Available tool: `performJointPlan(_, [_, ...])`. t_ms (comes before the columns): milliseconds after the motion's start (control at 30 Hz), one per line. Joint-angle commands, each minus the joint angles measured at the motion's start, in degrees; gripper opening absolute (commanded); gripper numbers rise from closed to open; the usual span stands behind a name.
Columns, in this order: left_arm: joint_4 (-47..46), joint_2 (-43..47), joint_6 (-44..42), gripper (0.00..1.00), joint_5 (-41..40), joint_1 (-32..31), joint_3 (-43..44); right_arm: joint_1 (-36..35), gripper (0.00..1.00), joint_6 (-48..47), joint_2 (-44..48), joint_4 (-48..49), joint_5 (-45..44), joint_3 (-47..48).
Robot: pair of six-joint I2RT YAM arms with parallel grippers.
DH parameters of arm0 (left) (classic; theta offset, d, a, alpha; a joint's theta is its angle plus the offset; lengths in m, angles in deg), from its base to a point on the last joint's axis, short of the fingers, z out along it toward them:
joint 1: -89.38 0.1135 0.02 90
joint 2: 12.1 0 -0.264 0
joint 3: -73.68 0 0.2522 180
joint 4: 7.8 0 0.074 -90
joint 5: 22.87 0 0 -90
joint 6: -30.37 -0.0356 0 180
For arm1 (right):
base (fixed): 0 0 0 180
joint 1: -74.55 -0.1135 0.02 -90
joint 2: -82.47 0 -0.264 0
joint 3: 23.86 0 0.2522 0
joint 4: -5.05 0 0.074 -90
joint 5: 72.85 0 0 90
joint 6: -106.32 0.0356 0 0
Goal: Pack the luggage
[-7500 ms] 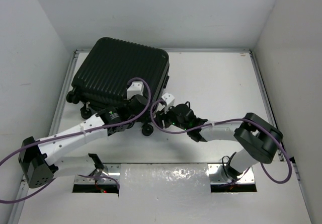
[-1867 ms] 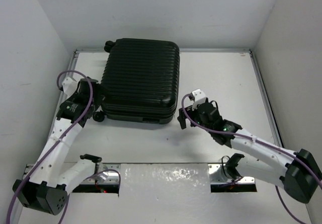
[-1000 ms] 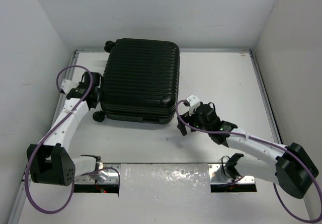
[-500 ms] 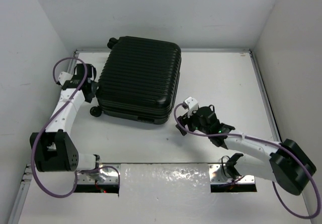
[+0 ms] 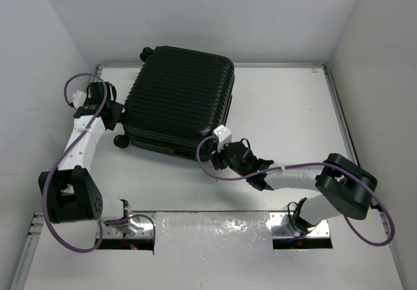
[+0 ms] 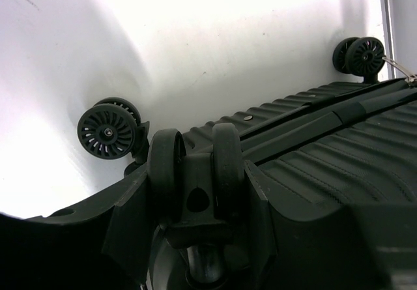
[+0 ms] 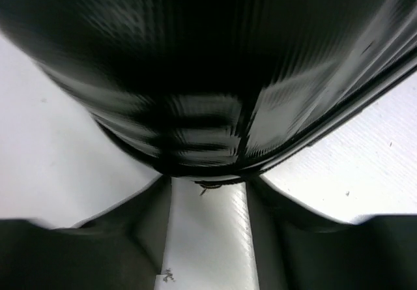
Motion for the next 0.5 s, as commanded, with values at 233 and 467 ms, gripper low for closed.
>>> performJointPlan(233, [-5.4, -0.6, -3.9, 0.00, 3.6, 0.7, -2.2, -0.3, 0.20, 2.7, -1.9, 14.2, -7.2, 1.7])
performJointPlan(467, [-5.2, -0.6, -4.0, 0.00, 3.5, 0.7, -1.8, 0.6, 0.00, 3.8, -1.0, 20.2, -8.0, -1.5])
